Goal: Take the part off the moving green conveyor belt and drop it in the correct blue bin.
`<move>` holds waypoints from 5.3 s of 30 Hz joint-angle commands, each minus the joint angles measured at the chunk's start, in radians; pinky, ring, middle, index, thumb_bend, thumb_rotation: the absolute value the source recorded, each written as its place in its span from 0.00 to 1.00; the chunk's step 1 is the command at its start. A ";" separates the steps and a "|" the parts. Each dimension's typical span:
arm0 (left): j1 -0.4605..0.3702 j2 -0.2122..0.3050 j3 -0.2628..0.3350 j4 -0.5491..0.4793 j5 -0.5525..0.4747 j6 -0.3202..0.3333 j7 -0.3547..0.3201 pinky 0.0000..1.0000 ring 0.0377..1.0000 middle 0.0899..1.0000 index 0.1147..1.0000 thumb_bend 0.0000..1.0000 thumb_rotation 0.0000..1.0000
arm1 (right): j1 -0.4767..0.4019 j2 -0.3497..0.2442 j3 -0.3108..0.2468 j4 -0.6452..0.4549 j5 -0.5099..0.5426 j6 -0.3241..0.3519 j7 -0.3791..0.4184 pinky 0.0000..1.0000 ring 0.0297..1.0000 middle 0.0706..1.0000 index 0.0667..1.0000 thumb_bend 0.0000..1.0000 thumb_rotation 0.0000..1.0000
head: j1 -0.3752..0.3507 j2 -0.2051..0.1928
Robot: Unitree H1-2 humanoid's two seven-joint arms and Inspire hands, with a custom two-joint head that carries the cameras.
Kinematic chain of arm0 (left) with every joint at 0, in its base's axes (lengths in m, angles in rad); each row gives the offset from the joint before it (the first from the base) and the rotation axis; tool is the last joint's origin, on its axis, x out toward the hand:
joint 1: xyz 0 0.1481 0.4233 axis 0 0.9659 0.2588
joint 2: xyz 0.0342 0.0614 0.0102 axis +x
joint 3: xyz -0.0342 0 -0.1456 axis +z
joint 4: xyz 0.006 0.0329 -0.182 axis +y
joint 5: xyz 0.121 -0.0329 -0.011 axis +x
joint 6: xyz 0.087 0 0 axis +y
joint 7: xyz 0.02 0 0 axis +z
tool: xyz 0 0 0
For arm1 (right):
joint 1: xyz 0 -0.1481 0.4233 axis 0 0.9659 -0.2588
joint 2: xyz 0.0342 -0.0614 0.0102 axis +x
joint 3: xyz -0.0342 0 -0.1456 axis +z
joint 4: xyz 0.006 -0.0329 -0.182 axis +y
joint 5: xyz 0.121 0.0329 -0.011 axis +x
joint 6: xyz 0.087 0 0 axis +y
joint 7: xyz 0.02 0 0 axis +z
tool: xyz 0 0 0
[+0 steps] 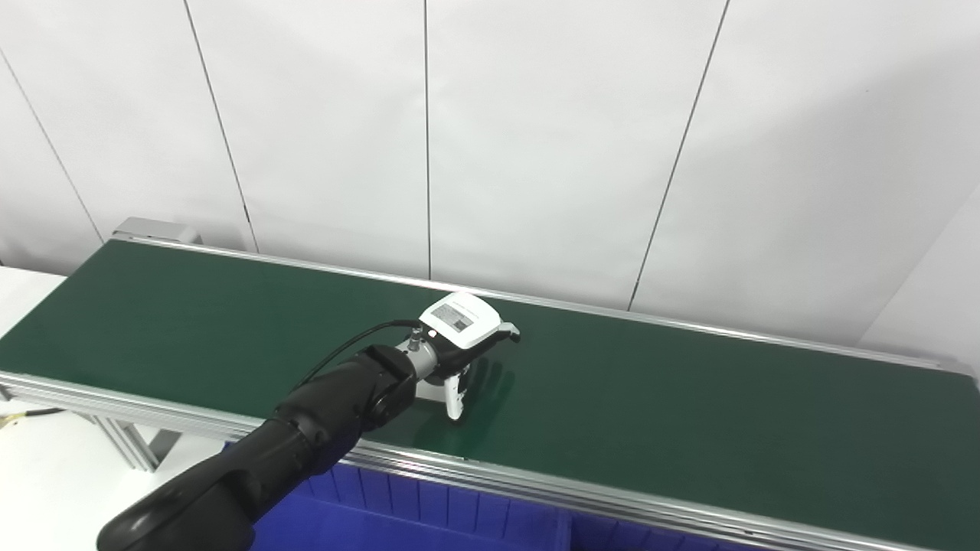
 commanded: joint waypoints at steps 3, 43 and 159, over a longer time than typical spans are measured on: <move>-0.044 0.058 -0.027 0.035 0.044 0.045 -0.016 0.70 0.75 0.78 0.79 1.00 0.05 | 0.000 -0.005 -0.006 -0.031 0.012 -0.043 0.000 0.86 0.88 0.86 0.86 0.88 1.00 | 0.002 0.004; -0.106 0.136 -0.071 -0.047 -0.012 0.069 -0.372 0.51 0.66 0.79 0.81 1.00 0.10 | 0.012 0.001 -0.023 -0.050 0.023 -0.043 0.030 0.86 0.88 0.86 0.87 0.85 0.99 | 0.007 0.024; -0.267 -0.465 -0.095 0.436 -0.115 0.159 0.059 0.49 0.63 0.77 0.77 1.00 0.19 | -0.017 0.118 0.242 -0.024 -0.079 -0.043 -0.212 0.77 0.82 0.83 0.82 0.82 0.84 | -0.449 0.057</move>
